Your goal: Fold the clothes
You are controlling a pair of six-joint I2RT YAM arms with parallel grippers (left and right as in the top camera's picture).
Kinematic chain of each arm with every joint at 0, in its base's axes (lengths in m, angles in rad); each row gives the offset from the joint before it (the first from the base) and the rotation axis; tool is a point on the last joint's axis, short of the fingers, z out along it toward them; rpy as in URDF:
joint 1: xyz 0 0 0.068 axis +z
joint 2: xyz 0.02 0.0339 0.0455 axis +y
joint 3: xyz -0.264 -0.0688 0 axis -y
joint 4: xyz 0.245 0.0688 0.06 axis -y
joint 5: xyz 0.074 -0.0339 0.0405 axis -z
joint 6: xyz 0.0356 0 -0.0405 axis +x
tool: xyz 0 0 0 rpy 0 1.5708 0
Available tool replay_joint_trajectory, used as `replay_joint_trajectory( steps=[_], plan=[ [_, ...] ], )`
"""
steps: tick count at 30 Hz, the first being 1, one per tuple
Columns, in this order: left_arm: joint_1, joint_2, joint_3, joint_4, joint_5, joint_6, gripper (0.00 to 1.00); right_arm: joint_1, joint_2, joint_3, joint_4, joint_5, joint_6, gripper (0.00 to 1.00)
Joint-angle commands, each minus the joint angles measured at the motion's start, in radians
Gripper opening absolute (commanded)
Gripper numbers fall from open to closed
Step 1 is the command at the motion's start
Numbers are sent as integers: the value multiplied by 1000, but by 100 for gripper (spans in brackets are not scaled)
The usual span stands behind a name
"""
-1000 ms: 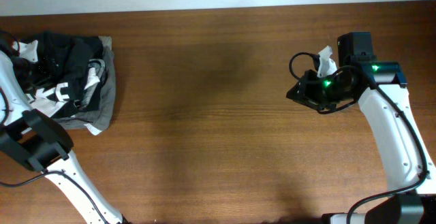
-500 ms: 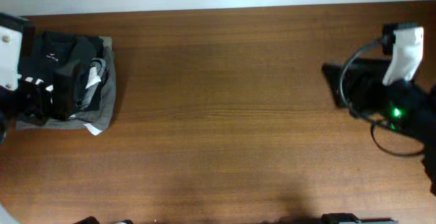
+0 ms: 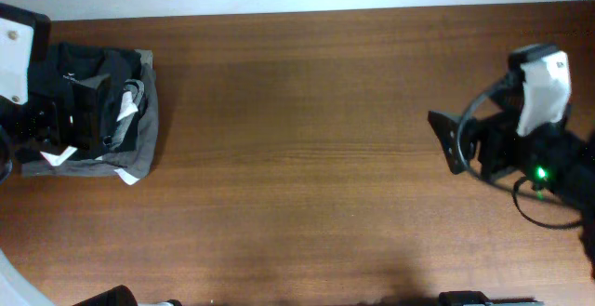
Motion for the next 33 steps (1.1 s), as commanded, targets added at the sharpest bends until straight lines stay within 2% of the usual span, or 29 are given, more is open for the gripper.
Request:
replay_joint_trajectory(
  steps=[1, 4, 6, 10, 11, 29, 30, 32, 33],
  plan=[
    [3, -7, 0, 0, -4, -12, 99, -8, -206, -290, 244, 9, -254, 99],
    [3, -7, 0, 0, -4, -12, 99, -7, -505, -909, 681, 13, -249, 99],
    [3, -7, 0, 0, -4, -12, 99, -7, -745, -1294, 871, -14, -249, 99],
    [3, -7, 0, 0, -4, -12, 99, -9, -1075, -1622, 907, -11, -192, 99],
    [3, -7, 0, 0, -4, -12, 99, -14, -1085, -1674, 917, -12, -149, 99],
    [2, -4, 0, 0, -5, -12, 99, -14, -1086, -1711, 942, -11, -121, 99],
    [2, 0, 0, 0, -3, -50, 99, -14, -1086, -1711, 942, -11, -121, 99],
    [-36, -4, -29, 4, -4, -100, 99, -14, -1086, -1711, 942, -11, -121, 99],
    [-123, -29, -135, 123, -16, -99, 99, -14, -1086, -1711, 942, -11, -121, 99]
  ],
)
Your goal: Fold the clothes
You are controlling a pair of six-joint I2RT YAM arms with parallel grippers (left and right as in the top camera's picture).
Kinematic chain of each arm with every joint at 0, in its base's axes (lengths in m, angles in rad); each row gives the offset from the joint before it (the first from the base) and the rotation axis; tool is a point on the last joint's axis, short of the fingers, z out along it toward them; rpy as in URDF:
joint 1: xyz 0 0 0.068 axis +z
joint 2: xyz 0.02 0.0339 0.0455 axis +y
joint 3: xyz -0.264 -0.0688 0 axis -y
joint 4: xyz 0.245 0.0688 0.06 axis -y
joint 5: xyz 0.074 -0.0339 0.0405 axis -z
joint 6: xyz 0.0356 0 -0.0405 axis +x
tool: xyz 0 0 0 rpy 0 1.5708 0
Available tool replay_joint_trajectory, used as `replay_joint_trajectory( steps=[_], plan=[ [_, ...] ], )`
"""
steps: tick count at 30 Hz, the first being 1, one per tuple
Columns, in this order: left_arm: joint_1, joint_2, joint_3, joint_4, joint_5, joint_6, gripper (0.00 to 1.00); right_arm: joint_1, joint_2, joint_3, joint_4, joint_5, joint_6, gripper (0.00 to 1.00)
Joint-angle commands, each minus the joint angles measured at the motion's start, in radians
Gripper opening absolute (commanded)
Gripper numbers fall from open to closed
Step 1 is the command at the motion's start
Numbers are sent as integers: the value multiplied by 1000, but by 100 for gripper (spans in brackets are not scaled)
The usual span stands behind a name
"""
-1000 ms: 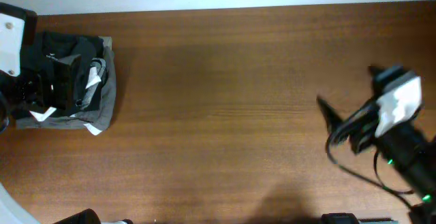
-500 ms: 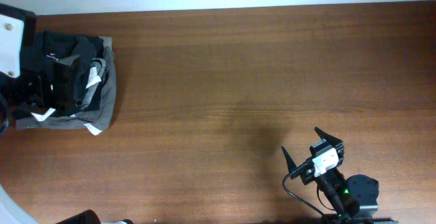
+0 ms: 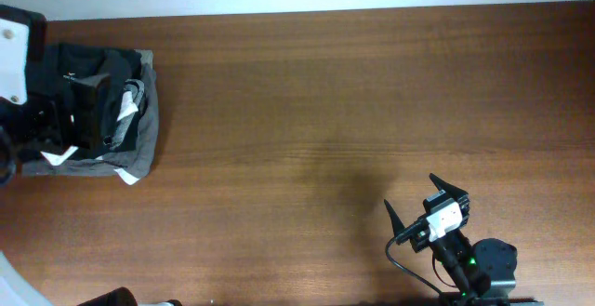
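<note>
A folded stack of dark and grey clothes [image 3: 139, 125] with white tags lies at the table's far left. My left gripper [image 3: 88, 101] rests on top of the stack. Its black fingers blend into the dark cloth, so whether they are open or shut is unclear. My right gripper [image 3: 412, 197] is near the table's front edge, right of centre. Its two fingers are spread wide with nothing between them, pointing up and to the left over bare wood.
The brown wooden table [image 3: 307, 92] fills the view. A white wall strip runs along its far edge. The right arm's base [image 3: 488, 259] sits at the front edge.
My right arm has moved from the table's right side to the front edge, with its gripper still open. My left gripper has stayed on the clothes stack, hardly shifted.
</note>
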Motion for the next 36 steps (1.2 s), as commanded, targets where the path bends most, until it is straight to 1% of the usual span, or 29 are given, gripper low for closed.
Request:
replay_joint_trajectory(
  steps=[1, 2, 3, 5, 7, 9, 11, 13, 15, 17, 19, 20, 21, 23, 27, 29, 31, 32, 36],
  plan=[
    [-165, -53, -227, 254, -16, -37, 99, -9, -10, -9, 6, -2, 9, 99],
    [-233, -98, -370, 413, -37, -37, 99, -9, -10, -9, 6, -2, 9, 99],
    [-351, -195, -656, 702, -82, -37, 99, -9, -10, -9, 6, -2, 9, 99],
    [-432, -307, -924, 940, -98, -34, 99, -9, -10, -9, 6, -2, 9, 99],
    [-459, -416, -1136, 1100, -97, -34, 99, -9, -10, -9, 6, -2, 9, 99],
    [-459, -553, -1357, 1249, -94, -34, 99, -9, -10, -9, 6, -2, 9, 99],
    [-459, -689, -1538, 1339, -95, -34, 99, -9, -10, -9, 6, -2, 9, 99],
    [-459, -764, -1629, 1373, -99, -34, 99, -9, -10, -9, 6, -2, 9, 99],
    [-459, -915, -1851, 1514, -121, -34, 99, -9, -10, -9, 6, -2, 9, 99],
    [-459, -1037, -2035, 1660, -128, -34, 99, -9, -10, -9, 6, -2, 9, 99],
    [-459, -1175, -2216, 1766, -129, -34, 99, -9, -10, -9, 6, -2, 9, 99],
    [-459, -1280, -2331, 1810, -136, -34, 99, -9, -10, -9, 6, -2, 9, 99],
    [-459, -1408, -2441, 1830, -136, -34, 99, -9, -10, -9, 6, -2, 9, 99],
    [-459, -1564, -2562, 1831, -135, -34, 99, -9, -10, -9, 6, -2, 9, 99],
    [-459, -1567, -2651, 1849, -131, -38, 99, -9, -10, -9, 6, -2, 9, 99],
    [-459, -1567, -2651, 1819, -131, -38, 99, -9, -10, -9, 6, -2, 9, 99],
    [-459, -1567, -2651, 1745, -131, -38, 99, -9, -10, -9, 6, -2, 9, 99],
    [-459, -1567, -2651, 1637, -131, -38, 99, -9, -10, -9, 6, -2, 9, 99],
    [-459, -1559, -2650, 1629, -131, -38, 99, -9, -10, -9, 6, -2, 9, 99]
  ],
)
